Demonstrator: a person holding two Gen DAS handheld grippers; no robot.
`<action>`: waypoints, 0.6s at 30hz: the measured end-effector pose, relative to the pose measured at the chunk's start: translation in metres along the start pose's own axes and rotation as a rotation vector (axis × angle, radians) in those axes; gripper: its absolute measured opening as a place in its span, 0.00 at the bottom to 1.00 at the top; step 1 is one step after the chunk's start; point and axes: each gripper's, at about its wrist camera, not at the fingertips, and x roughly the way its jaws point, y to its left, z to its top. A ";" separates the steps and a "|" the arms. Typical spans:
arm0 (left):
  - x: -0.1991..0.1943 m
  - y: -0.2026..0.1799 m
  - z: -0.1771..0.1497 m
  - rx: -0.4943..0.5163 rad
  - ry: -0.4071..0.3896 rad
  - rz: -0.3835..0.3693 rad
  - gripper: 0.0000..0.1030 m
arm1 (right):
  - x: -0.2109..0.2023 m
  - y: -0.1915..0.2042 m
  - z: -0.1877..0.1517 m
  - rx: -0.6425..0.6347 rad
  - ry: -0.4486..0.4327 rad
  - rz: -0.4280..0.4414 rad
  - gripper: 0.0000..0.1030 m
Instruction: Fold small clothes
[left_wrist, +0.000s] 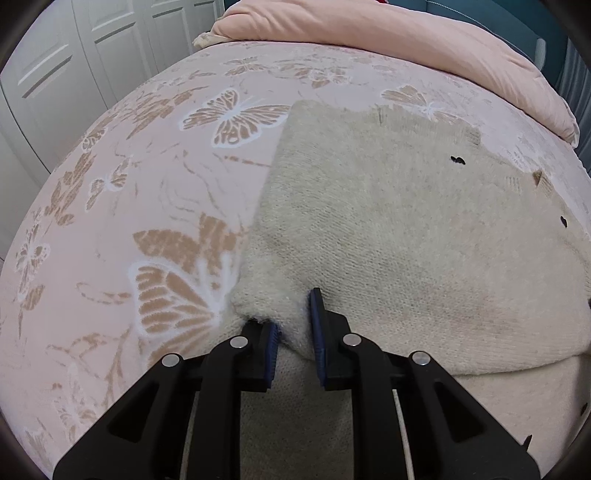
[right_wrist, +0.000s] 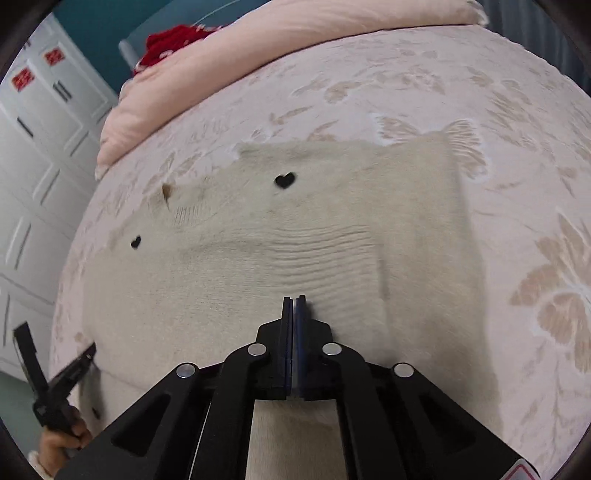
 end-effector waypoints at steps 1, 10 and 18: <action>0.000 0.000 0.000 0.003 0.003 0.001 0.15 | -0.009 -0.006 -0.004 0.003 -0.024 0.002 0.11; -0.031 0.016 -0.008 -0.049 0.057 -0.032 0.58 | -0.083 -0.048 -0.055 0.011 -0.020 -0.116 0.33; -0.112 0.115 -0.143 -0.228 0.068 -0.125 0.95 | -0.180 -0.098 -0.201 0.061 0.055 -0.175 0.66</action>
